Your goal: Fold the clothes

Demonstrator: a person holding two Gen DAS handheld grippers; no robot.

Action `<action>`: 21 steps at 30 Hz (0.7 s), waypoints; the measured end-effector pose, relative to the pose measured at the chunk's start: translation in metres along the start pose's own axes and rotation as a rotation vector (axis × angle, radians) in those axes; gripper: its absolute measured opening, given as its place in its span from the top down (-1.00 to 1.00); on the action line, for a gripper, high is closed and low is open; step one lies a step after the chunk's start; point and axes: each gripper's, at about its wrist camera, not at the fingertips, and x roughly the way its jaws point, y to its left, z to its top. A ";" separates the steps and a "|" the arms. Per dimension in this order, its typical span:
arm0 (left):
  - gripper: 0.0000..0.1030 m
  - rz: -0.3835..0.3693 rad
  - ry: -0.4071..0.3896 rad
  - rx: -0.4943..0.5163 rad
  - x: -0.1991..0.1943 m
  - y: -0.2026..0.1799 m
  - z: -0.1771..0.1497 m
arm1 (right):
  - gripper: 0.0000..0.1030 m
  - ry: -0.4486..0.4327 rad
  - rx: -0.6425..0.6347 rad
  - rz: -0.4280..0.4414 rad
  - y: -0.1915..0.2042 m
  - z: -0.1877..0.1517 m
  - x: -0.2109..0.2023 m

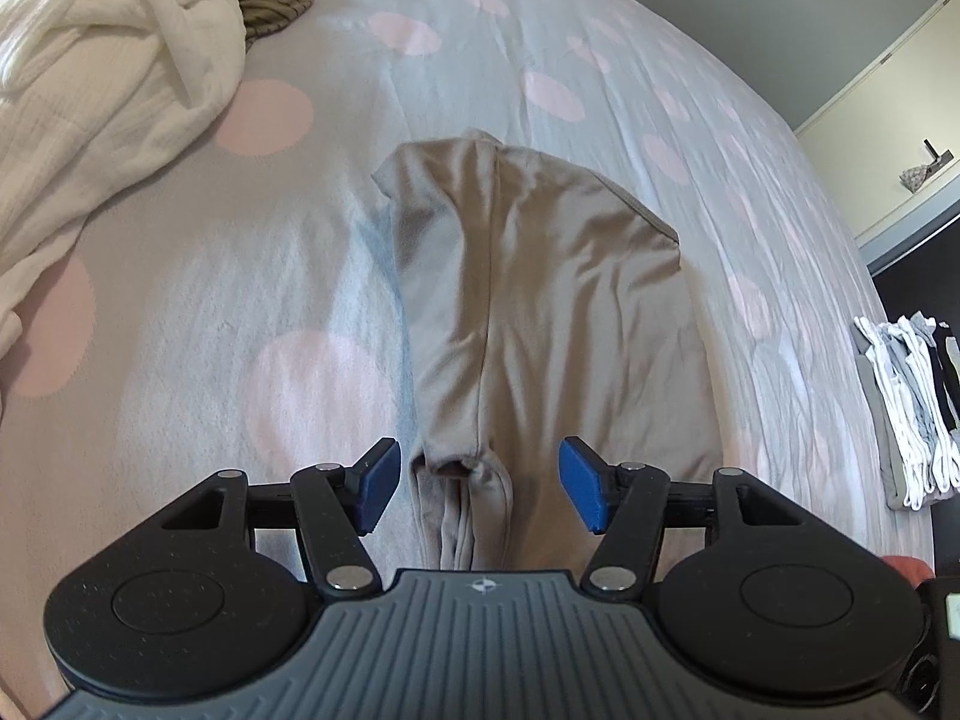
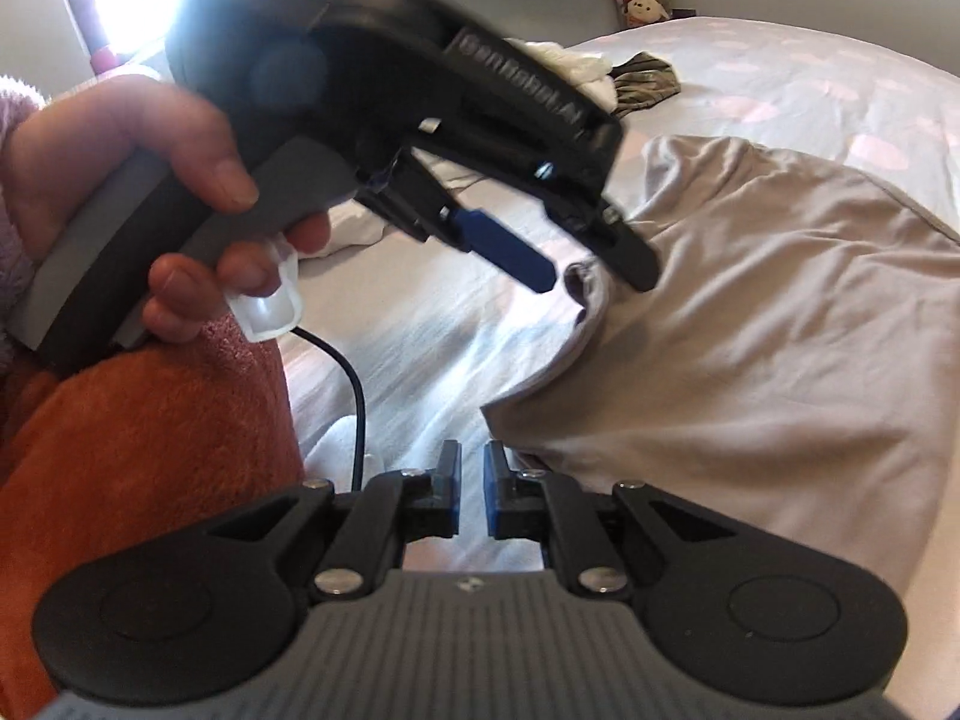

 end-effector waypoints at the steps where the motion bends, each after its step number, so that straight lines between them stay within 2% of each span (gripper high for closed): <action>1: -0.10 0.003 0.022 -0.002 0.003 0.000 -0.001 | 0.59 -0.003 0.009 -0.020 -0.004 -0.001 -0.008; 4: -0.10 0.045 0.090 -0.032 0.013 0.006 -0.002 | 0.27 -0.016 0.048 -0.106 -0.023 -0.003 -0.031; 6: -0.07 0.084 0.128 -0.064 0.018 0.011 -0.002 | 0.24 -0.021 0.114 -0.174 -0.042 -0.003 -0.047; 8: -0.06 0.087 0.133 -0.076 0.019 0.013 -0.003 | 0.22 -0.020 0.208 -0.228 -0.065 -0.001 -0.058; 9: -0.04 0.093 0.136 -0.070 0.019 0.012 -0.003 | 0.12 -0.017 0.252 -0.256 -0.075 -0.002 -0.063; 10: -0.03 0.099 0.138 -0.064 0.020 0.011 -0.003 | -0.15 -0.012 0.292 -0.280 -0.084 -0.003 -0.067; 12: -0.03 0.104 0.147 -0.052 0.021 0.010 -0.004 | -0.29 -0.005 0.382 -0.276 -0.103 -0.007 -0.069; 15: -0.05 0.071 0.172 -0.048 0.026 0.009 -0.004 | -0.28 0.039 0.483 -0.227 -0.120 -0.013 -0.056; 18: -0.05 0.067 0.196 -0.027 0.031 0.006 -0.004 | -0.26 0.078 0.518 -0.209 -0.124 -0.015 -0.044; 20: 0.01 0.069 0.198 -0.009 0.033 0.004 -0.004 | -0.10 0.093 0.510 -0.191 -0.122 -0.015 -0.042; 21: 0.13 0.067 0.195 -0.002 0.033 0.003 -0.004 | 0.24 0.103 0.508 -0.179 -0.122 -0.015 -0.041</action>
